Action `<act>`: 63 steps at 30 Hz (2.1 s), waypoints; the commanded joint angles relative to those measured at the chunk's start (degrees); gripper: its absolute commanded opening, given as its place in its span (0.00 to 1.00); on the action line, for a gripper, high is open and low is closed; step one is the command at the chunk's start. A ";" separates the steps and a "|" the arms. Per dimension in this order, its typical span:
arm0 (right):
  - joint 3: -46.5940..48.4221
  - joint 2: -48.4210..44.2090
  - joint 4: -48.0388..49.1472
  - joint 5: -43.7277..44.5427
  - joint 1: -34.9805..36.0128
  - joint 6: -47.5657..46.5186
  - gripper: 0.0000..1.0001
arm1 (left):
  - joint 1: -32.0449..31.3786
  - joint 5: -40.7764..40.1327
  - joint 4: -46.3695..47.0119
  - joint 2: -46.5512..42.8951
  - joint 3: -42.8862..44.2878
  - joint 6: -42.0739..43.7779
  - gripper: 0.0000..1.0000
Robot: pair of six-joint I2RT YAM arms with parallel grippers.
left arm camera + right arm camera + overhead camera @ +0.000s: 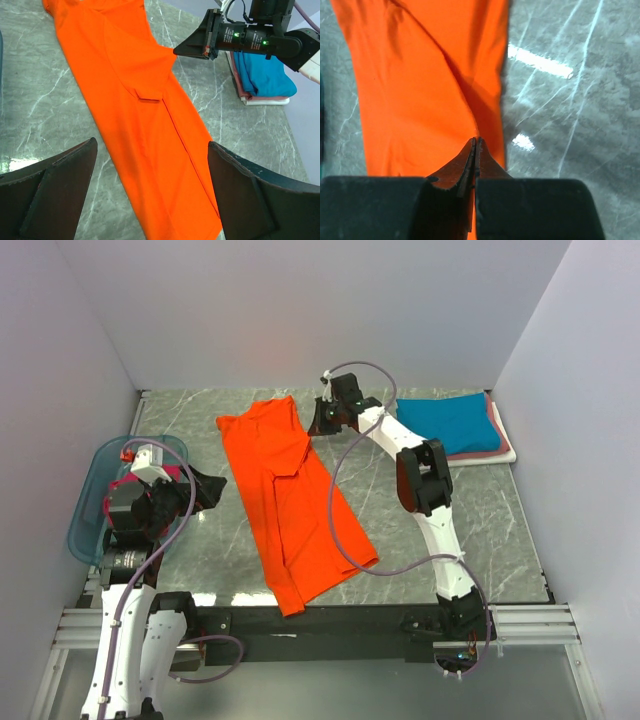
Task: Fold and stack the t-shirts
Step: Fold the tshirt
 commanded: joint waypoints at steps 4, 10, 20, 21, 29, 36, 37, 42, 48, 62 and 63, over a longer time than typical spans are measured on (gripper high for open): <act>-2.37 -5.83 2.59 2.07 3.26 -2.71 0.00 | -0.01 0.98 2.45 -0.57 -0.34 0.56 0.97; -1.32 -5.13 1.62 3.82 5.98 -4.56 0.01 | -0.10 1.07 2.45 -0.92 -0.34 0.57 0.97; 0.61 -3.73 -0.48 9.10 12.05 -8.95 0.04 | -0.10 1.42 2.62 -0.92 -0.43 0.57 0.97; 1.05 -3.46 -0.84 9.71 12.49 -9.56 0.04 | -0.01 1.33 2.54 -0.92 -0.51 0.57 0.97; 2.03 -3.37 -1.46 12.70 16.09 -11.50 0.09 | -0.01 1.42 2.62 -0.92 -0.51 0.57 0.97; 3.17 -3.54 -2.34 9.37 17.41 -12.47 0.18 | -0.10 1.33 2.54 -0.74 -0.43 0.65 0.97; 3.69 -3.55 -2.86 8.67 17.41 -12.64 0.23 | -0.01 1.33 2.54 -0.74 -0.51 0.65 0.97; 3.09 -7.66 -6.29 -1.77 17.15 -22.01 0.52 | -0.01 1.16 2.62 -0.57 -0.51 0.83 0.97; -10.35 -21.80 -7.34 -16.19 12.41 -37.03 0.59 | -0.10 8.34 5.69 3.38 -1.39 1.09 1.00; -66.52 -73.14 -29.12 -28.43 0.37 -108.78 0.84 | -49.01 -7.51 1.94 12.34 6.16 5.76 0.88; -67.83 -74.29 -30.88 -29.47 -2.33 -112.63 0.83 | -57.06 -14.33 -1.64 13.22 6.60 4.10 0.84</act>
